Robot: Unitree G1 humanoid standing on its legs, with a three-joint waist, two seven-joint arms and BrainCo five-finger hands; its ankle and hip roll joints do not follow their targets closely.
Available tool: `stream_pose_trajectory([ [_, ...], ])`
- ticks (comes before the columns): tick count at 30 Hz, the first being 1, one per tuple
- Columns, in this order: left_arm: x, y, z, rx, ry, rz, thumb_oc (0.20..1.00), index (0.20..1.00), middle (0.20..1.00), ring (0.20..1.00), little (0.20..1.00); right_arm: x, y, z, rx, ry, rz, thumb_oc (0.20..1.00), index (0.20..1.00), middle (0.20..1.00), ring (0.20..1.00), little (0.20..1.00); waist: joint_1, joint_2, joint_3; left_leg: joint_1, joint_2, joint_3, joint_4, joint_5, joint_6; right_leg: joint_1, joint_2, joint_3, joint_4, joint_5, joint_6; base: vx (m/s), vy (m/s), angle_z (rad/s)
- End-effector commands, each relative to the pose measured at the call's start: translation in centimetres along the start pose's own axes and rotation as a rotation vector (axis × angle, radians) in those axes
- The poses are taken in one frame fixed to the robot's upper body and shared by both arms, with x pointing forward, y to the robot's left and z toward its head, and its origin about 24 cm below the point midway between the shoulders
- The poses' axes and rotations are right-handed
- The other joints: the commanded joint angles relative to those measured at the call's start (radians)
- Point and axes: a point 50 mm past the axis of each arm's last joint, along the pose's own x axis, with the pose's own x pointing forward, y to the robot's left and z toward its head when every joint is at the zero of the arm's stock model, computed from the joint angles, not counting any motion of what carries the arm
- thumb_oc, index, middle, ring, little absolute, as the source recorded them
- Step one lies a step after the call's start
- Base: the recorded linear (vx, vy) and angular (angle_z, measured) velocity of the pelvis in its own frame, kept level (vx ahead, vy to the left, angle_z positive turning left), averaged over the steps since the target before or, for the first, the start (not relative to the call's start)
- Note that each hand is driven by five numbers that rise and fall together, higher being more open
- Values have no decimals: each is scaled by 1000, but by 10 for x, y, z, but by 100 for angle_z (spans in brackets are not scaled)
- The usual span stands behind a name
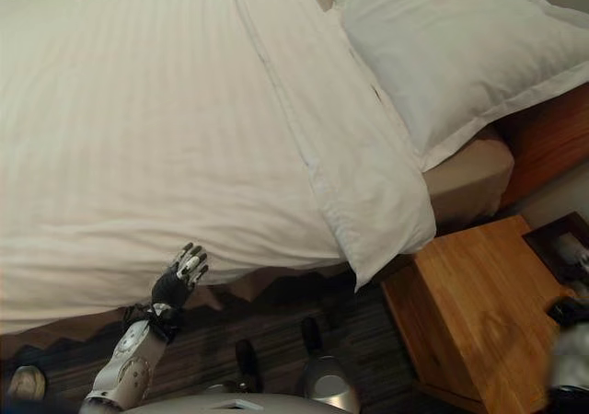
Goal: Making the bed.
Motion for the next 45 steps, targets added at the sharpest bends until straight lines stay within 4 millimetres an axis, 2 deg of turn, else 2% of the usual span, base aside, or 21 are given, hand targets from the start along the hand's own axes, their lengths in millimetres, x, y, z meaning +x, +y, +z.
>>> stream_pose_trajectory([
  [1, 10, -4, 24, 14, -107, -21, 1000, 1000, 1000, 1000, 1000, 0, 29, -2, 160, -40, 119, 200, 200, 200, 200, 200, 4, -26, 17, 84, -2, -27, 12, -66, -41, 4, -15, 14, 15, -13, 57, 10, -1, -6],
  [4, 11, -8, 22, 36, -93, -36, 1000, 1000, 1000, 1000, 1000, -22, 85, -26, 267, 79, 340, 200, 200, 200, 200, 200, 21, -21, 12, 92, -3, -20, 12, -64, -42, 8, -17, 14, 15, -12, 58, -3, -6, 0],
  [5, 11, -8, 22, 36, -94, -35, 1000, 1000, 1000, 1000, 1000, -22, 85, -26, 267, 80, 340, 200, 200, 200, 200, 200, 20, -22, 12, 92, -3, -20, 12, -64, -42, 8, -17, 15, 15, -12, 58, 0, 0, 0],
  [6, 11, -10, 22, 49, -90, -49, 1000, 1000, 1000, 1000, 1000, -28, 100, -32, 284, 124, 403, 200, 200, 200, 200, 200, 28, -19, 12, 93, -4, -19, 12, -63, -42, 9, -18, 15, 15, -12, 58, 0, 0, 0],
  [7, 11, -10, 22, 49, -90, -49, 1000, 1000, 1000, 1000, 1000, -28, 100, -32, 284, 124, 404, 200, 200, 200, 200, 200, 27, -19, 12, 94, -4, -19, 12, -63, -42, 10, -18, 15, 15, -12, 58, 0, 0, 0],
  [9, 12, -15, 19, 50, -79, -74, 1000, 1000, 1000, 1000, 1000, -36, 118, -46, 313, 204, 462, 200, 200, 200, 200, 200, 41, -15, 13, 96, -5, -18, 12, -62, -43, 13, -19, 14, 15, -12, 57, -7, -11, 2],
  [10, 12, -15, 19, 50, -79, -74, 1000, 1000, 1000, 1000, 1000, -36, 118, -46, 313, 204, 462, 200, 200, 200, 200, 200, 41, -15, 14, 96, -5, -18, 12, -62, -43, 14, -19, 14, 15, -12, 57, 0, 0, 0],
  [12, 13, -20, 17, 56, -72, -94, 1000, 1000, 1000, 1000, 1000, -42, 140, -55, 314, 256, 535, 200, 200, 200, 200, 200, 53, -8, 18, 98, -4, -16, 12, -59, -43, 15, -20, 14, 15, -11, 55, -5, -10, -2],
  [14, 14, -22, 18, 57, -73, -100, 1000, 1000, 1000, 1000, 1000, -42, 147, -54, 303, 258, 563, 200, 200, 200, 200, 200, 56, -7, 20, 98, -4, -15, 12, -58, -43, 15, -20, 15, 15, -10, 55, -6, -8, -2],
  [16, 16, -27, 16, 61, -66, -126, 1000, 1000, 1000, 1000, 1000, -47, 166, -54, 295, 269, 648, 200, 200, 200, 200, 200, 66, -1, 25, 97, -3, -15, 12, -55, -44, 13, -19, 15, 15, -10, 55, 0, 0, 0],
  [17, 16, -27, 16, 60, -67, -126, 1000, 1000, 1000, 1000, 1000, -47, 166, -54, 295, 269, 649, 200, 200, 200, 200, 200, 65, -1, 25, 97, -3, -15, 12, -55, -44, 14, -19, 15, 15, -10, 55, 0, 0, 0],
  [20, 19, -34, 15, 70, -58, -157, 1000, 1000, 1000, 1000, 1000, -51, 189, -54, 309, 275, 708, 200, 200, 200, 200, 200, 74, 6, 29, 94, -4, -15, 12, -53, -45, 10, -19, 14, 15, -8, 55, -5, -10, 0],
  [24, 21, -40, 14, 66, -54, -184, 1000, 1000, 1000, 1000, 1000, -43, 218, -49, 281, 256, 736, 200, 200, 200, 200, 200, 95, 18, 34, 83, -3, -17, 12, -47, -47, 0, -17, 10, 15, -6, 53, -6, -18, 0],
  [27, 22, -42, 15, 69, -58, -195, 1000, 1000, 1000, 1000, 1000, -34, 224, -46, 276, 242, 711, 200, 200, 200, 200, 200, 101, 26, 40, 73, -4, -20, 12, -43, -49, -9, -17, 8, 15, -5, 53, -9, -6, 1],
  [32, 25, -47, 19, 71, -72, -219, 1000, 1000, 1000, 1000, 1000, 1, 238, -17, 247, 156, 633, 200, 200, 200, 200, 200, 118, 55, 51, 46, -10, -23, 12, -33, -52, -34, -22, 9, 15, 2, 52, -19, -11, 0],
  [33, 25, -49, 19, 71, -71, -223, 1000, 1000, 1000, 1000, 1000, 14, 239, -5, 235, 125, 594, 200, 200, 200, 200, 200, 121, 69, 55, 38, -12, -23, 12, -29, -54, -42, -24, 8, 15, 3, 53, 0, 0, 0],
  [37, 26, -51, 18, 76, -64, -237, 1000, 1000, 1000, 1000, 1000, 31, 232, 4, 216, 105, 532, 200, 200, 200, 200, 200, 123, 88, 58, 32, -12, -22, 12, -26, -57, -49, -25, 7, 15, 3, 53, 0, -4, -1],
  [40, 28, -57, 17, 75, -60, -258, 1000, 1000, 1000, 1000, 1000, 53, 205, 0, 228, 153, 357, 200, 200, 200, 200, 200, 124, 115, 64, 23, -15, -21, 12, -24, -58, -57, -27, 7, 15, -1, 55, 2, -3, 1],
  [41, 28, -57, 17, 75, -60, -258, 1000, 1000, 1000, 1000, 1000, 53, 205, 1, 229, 153, 357, 200, 200, 200, 200, 200, 124, 115, 64, 23, -15, -21, 12, -24, -58, -57, -27, 7, 15, -1, 55, 0, 0, 0],
  [42, 29, -60, 17, 76, -60, -271, 1000, 1000, 1000, 1000, 1000, 59, 183, -12, 246, 210, 247, 200, 200, 200, 200, 200, 124, 128, 65, 23, -14, -19, 12, -24, -59, -59, -25, 5, 15, -4, 57, 0, 0, 0],
  [45, 29, -62, 15, 65, -52, -279, 1000, 1000, 1000, 1000, 1000, 55, 153, -39, 281, 309, 123, 200, 200, 200, 200, 200, 127, 139, 69, 26, -11, -14, 12, -26, -61, -58, -23, 3, 15, -8, 60, 0, 0, 0],
])
